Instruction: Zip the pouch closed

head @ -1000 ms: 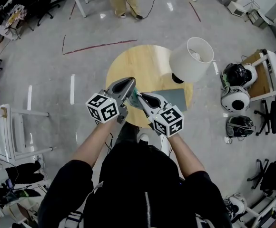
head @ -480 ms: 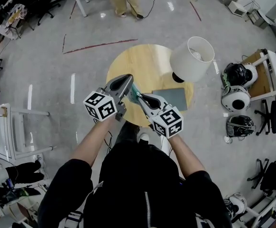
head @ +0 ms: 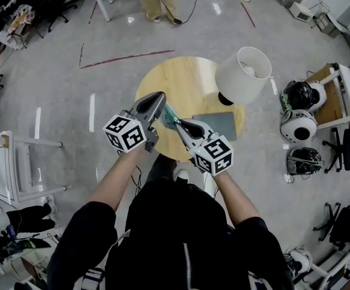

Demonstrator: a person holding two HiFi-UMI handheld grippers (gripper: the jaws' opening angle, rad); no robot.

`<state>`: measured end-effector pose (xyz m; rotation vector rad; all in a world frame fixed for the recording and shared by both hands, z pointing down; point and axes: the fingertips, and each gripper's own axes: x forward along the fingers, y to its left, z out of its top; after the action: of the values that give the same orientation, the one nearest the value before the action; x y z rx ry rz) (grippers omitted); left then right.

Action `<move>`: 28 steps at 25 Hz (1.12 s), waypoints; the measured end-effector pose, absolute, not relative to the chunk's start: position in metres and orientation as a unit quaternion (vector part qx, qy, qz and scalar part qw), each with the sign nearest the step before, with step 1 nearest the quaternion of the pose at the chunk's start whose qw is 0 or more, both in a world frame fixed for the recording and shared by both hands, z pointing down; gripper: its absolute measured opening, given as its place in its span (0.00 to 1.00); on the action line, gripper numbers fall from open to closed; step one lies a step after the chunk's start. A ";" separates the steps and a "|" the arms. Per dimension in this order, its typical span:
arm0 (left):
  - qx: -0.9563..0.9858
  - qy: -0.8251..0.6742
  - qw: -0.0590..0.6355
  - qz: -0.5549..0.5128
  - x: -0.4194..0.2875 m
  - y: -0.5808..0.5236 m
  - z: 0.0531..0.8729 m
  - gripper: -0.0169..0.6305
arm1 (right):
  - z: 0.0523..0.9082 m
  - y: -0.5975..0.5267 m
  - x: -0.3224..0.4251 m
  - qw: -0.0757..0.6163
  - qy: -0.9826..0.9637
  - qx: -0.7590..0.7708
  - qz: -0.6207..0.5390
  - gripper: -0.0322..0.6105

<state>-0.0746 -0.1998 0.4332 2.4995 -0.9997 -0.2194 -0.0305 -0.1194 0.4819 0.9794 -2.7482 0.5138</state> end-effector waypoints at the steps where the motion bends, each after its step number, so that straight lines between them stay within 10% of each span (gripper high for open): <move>1: 0.902 -0.362 0.219 -0.080 -0.077 -0.201 0.432 0.05 | 0.481 -0.119 -0.031 0.089 -0.924 0.330 0.173 0.11; 28: 0.893 -0.380 0.223 -0.088 -0.096 -0.213 0.435 0.05 | 0.491 -0.116 -0.025 0.098 -0.921 0.337 0.168 0.11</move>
<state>-0.0956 -0.2133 0.4351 2.4671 -1.0501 -0.2423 -0.0252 -0.1162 0.4909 0.9965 -2.7259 0.4981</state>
